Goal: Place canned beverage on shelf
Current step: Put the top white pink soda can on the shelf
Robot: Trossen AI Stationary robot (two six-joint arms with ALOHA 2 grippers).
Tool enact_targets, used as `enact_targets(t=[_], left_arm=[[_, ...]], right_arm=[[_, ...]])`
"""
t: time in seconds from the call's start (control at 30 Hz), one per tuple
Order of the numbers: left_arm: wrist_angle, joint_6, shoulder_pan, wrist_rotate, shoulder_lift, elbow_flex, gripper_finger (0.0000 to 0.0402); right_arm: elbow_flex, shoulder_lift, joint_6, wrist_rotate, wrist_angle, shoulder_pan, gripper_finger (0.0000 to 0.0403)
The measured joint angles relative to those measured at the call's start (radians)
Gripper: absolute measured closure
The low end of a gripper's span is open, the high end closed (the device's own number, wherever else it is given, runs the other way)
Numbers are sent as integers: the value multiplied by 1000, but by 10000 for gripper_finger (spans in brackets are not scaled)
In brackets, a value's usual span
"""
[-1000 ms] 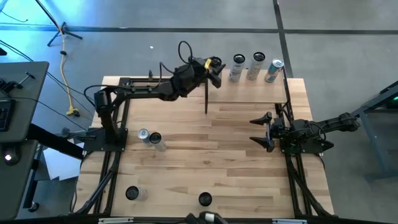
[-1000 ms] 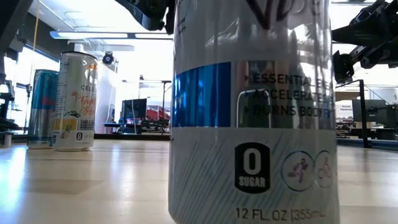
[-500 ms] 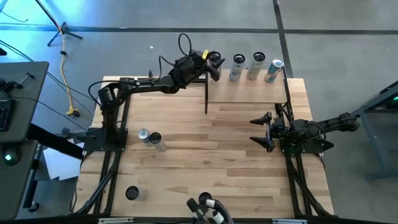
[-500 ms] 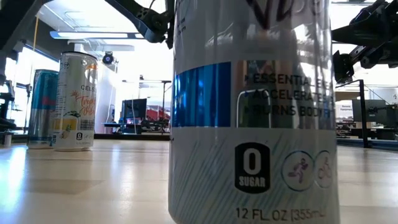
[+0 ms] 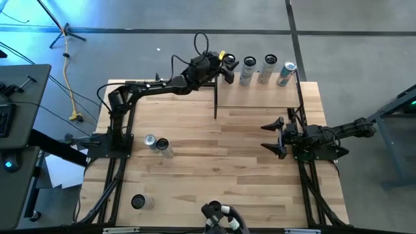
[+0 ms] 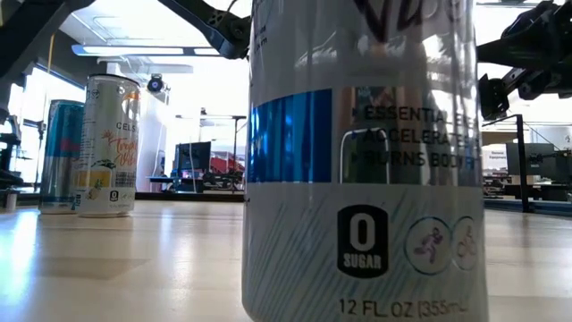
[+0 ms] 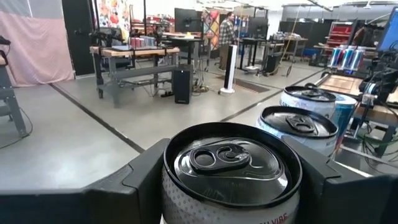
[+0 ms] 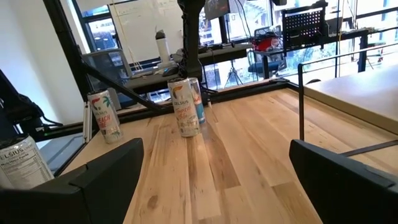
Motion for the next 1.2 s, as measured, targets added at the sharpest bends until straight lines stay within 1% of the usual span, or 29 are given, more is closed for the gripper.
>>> enact_targets(t=[0.23,0.63,0.77,1.03,1.2], left_arm=[[-40,1,0,0,0,0,180],[-37,1,2,-1,0,0,173],[-44,1,2,-24,0,0,172],[-49,0,2,-27,0,0,172],[-24,0,2,-28,0,0,172]], right_arm=[[0,0,0,0,-8,0,14],[0,0,0,1,-11,0,14],[0,0,0,1,-11,0,14],[0,0,0,6,-10,0,14],[0,0,0,5,-10,0,14]])
